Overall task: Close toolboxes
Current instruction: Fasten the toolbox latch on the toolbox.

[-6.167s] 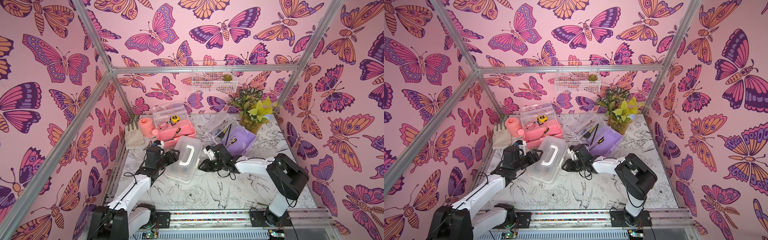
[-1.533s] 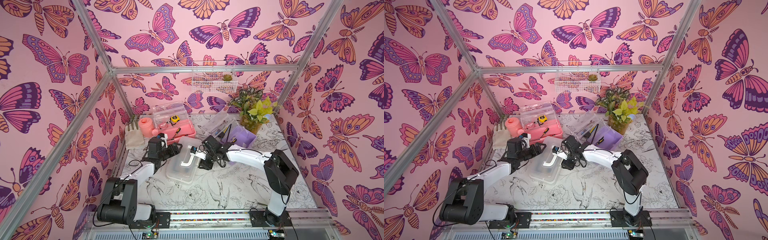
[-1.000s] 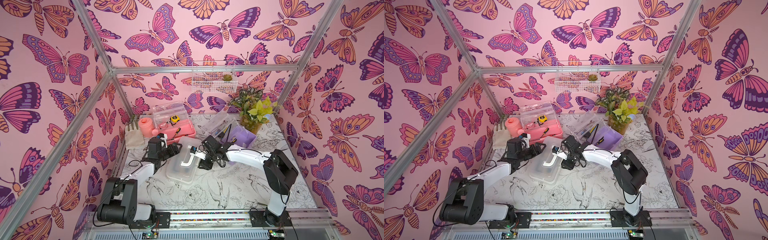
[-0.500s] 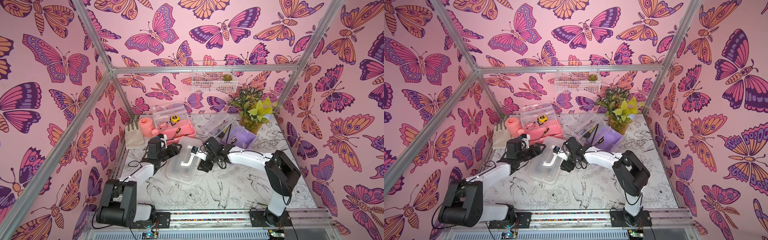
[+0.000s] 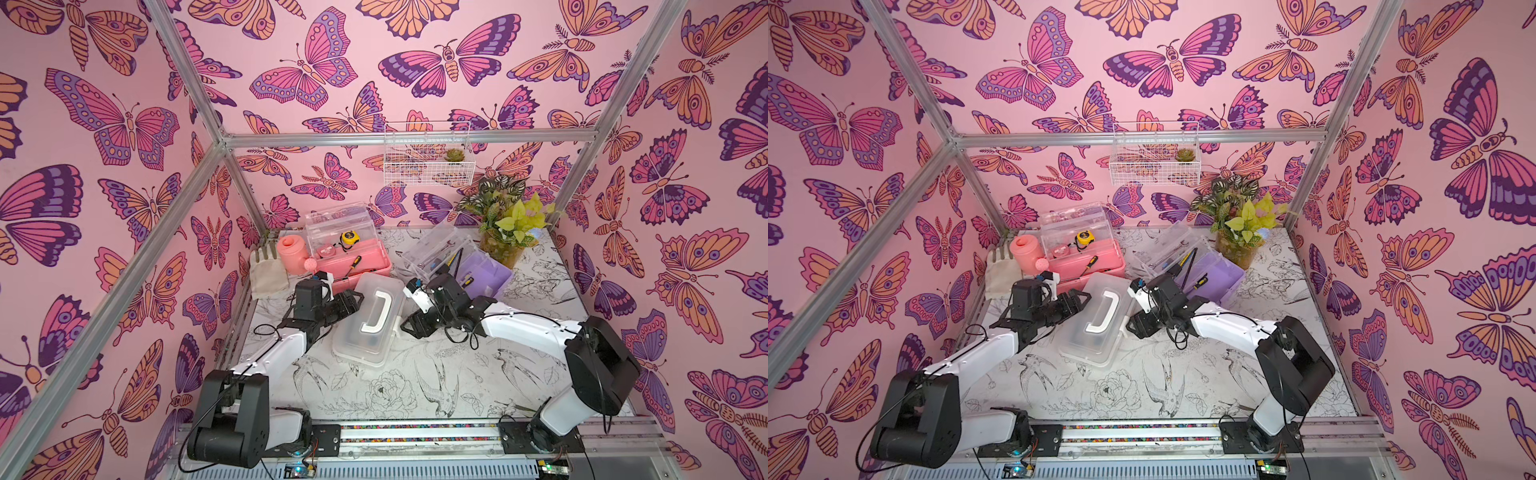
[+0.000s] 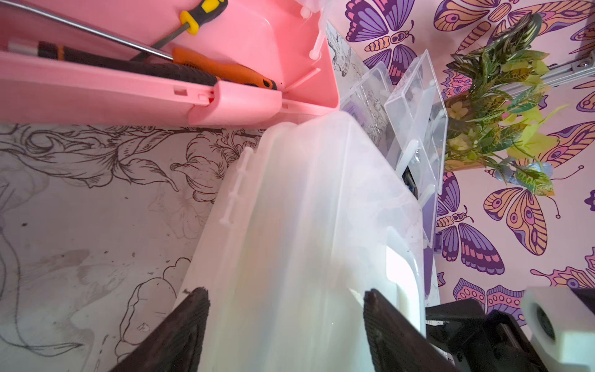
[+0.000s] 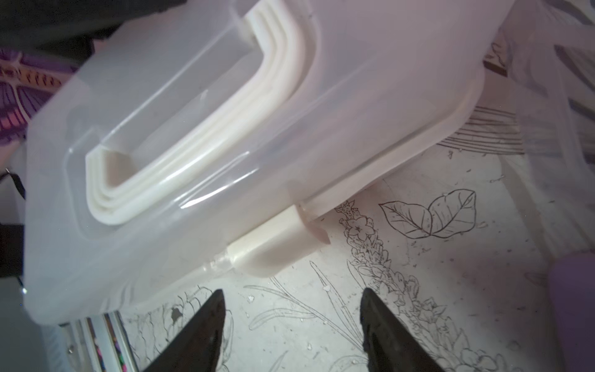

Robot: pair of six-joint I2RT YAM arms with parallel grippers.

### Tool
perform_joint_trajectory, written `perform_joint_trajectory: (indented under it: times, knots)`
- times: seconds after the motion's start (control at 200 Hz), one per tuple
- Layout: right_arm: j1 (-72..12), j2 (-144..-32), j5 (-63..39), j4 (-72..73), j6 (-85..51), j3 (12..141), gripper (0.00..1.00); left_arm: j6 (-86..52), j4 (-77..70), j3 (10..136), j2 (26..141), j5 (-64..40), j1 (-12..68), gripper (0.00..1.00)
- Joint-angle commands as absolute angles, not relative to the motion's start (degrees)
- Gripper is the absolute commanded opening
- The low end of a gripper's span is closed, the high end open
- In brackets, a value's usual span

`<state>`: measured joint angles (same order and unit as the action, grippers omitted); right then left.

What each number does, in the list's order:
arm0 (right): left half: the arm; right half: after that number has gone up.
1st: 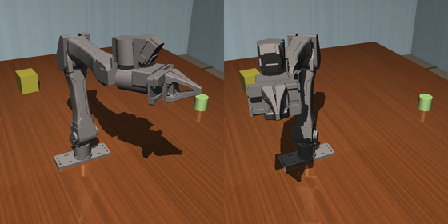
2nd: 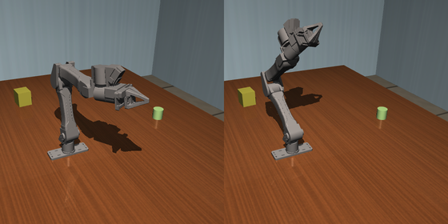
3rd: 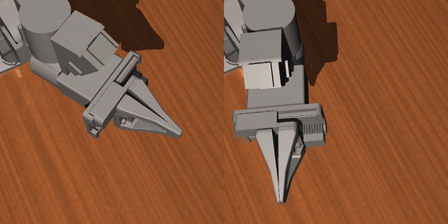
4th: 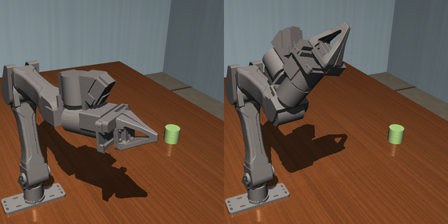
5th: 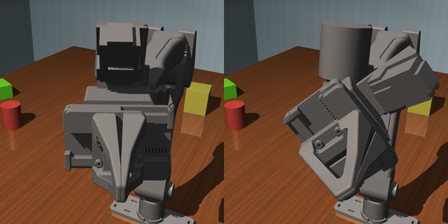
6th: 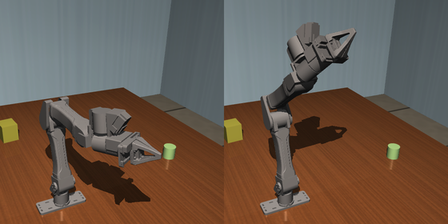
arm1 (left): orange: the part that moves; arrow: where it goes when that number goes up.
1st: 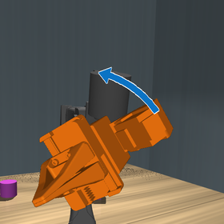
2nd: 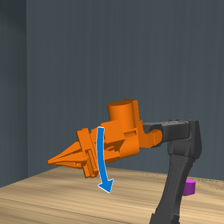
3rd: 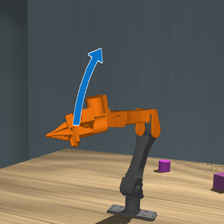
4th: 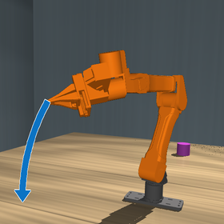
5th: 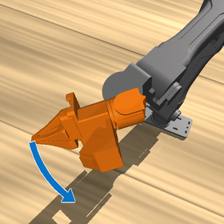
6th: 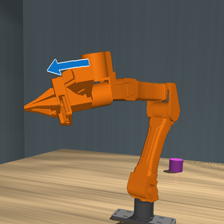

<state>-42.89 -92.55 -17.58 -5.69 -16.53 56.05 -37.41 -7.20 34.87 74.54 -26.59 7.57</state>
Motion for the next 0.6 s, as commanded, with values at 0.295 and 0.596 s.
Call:
perform_joint_trajectory:
  times: [0.295, 0.596]
  knots:
    - [-42.9, -94.6, -18.7, 15.8, -45.5, 49.8, 0.55, -38.8, -4.0, 31.9, 70.1, -29.4, 9.0, 0.77]
    - [-43.2, -97.5, -21.1, 22.6, -51.9, 47.6, 0.50, -38.7, -4.0, 29.7, 70.7, -28.8, 9.6, 0.74]
